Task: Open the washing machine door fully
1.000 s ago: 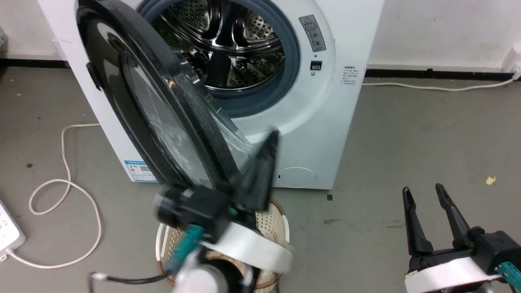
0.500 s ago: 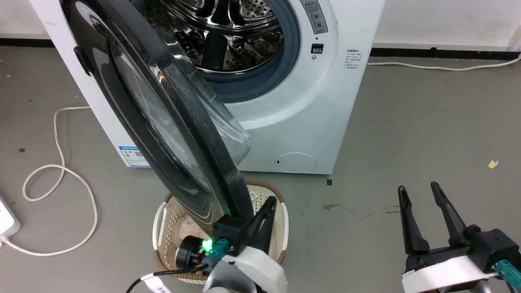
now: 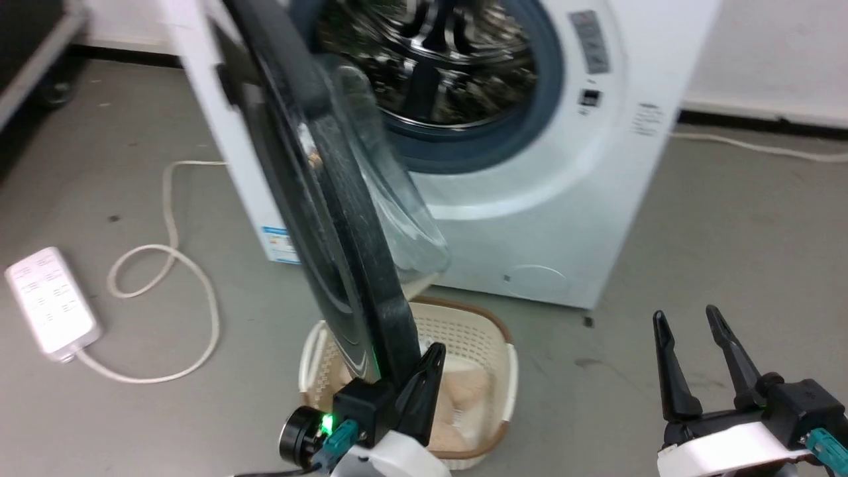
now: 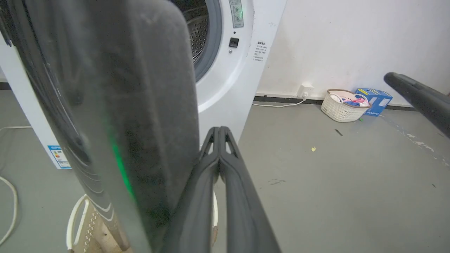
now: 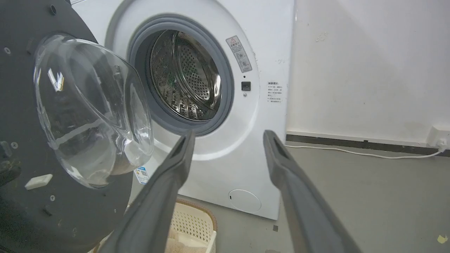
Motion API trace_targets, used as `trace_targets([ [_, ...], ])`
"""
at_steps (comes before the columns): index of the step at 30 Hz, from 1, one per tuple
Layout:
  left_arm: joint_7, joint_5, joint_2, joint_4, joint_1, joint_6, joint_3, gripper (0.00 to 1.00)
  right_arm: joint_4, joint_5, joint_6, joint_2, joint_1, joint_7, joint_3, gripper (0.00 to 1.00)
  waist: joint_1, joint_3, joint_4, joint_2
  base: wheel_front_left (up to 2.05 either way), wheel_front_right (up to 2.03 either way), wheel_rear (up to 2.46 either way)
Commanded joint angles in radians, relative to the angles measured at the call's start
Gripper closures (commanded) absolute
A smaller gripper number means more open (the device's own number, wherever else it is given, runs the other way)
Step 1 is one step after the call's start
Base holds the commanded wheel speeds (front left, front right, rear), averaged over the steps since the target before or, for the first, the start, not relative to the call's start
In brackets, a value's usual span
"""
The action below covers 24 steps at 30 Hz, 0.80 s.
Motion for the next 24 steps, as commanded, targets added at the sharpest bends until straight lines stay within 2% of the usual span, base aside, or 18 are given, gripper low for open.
trace_targets([
  [1,-0.005,-0.003,0.016,-0.006,0.011,0.006,0.009,1.0,0.003,-0.003,0.001,0.003,0.012,0.003,0.001,0.0,0.0,-0.024,0.051,0.0,0.0,0.0,0.0],
  [9,0.013,-0.017,0.038,-0.052,0.049,0.027,0.02,1.0,0.004,0.002,0.001,0.003,0.028,0.015,0.012,0.0,0.0,-0.045,0.218,0.0,0.0,0.0,0.0],
  [14,0.016,-0.031,0.071,-0.041,0.051,0.027,0.049,1.0,0.01,0.003,0.001,0.003,0.027,0.023,0.039,0.0,0.0,-0.033,0.307,0.0,0.0,0.0,0.0],
  [19,0.003,-0.056,0.11,-0.032,0.032,0.049,0.124,1.0,0.003,-0.007,0.001,0.003,0.01,0.034,0.049,0.0,0.0,0.004,0.369,0.0,0.0,0.0,0.0],
  [24,-0.004,-0.104,0.174,-0.001,-0.014,0.043,0.222,1.0,-0.016,-0.033,0.001,0.003,-0.021,0.061,0.066,0.0,0.0,0.061,0.393,0.0,0.0,0.0,0.0],
])
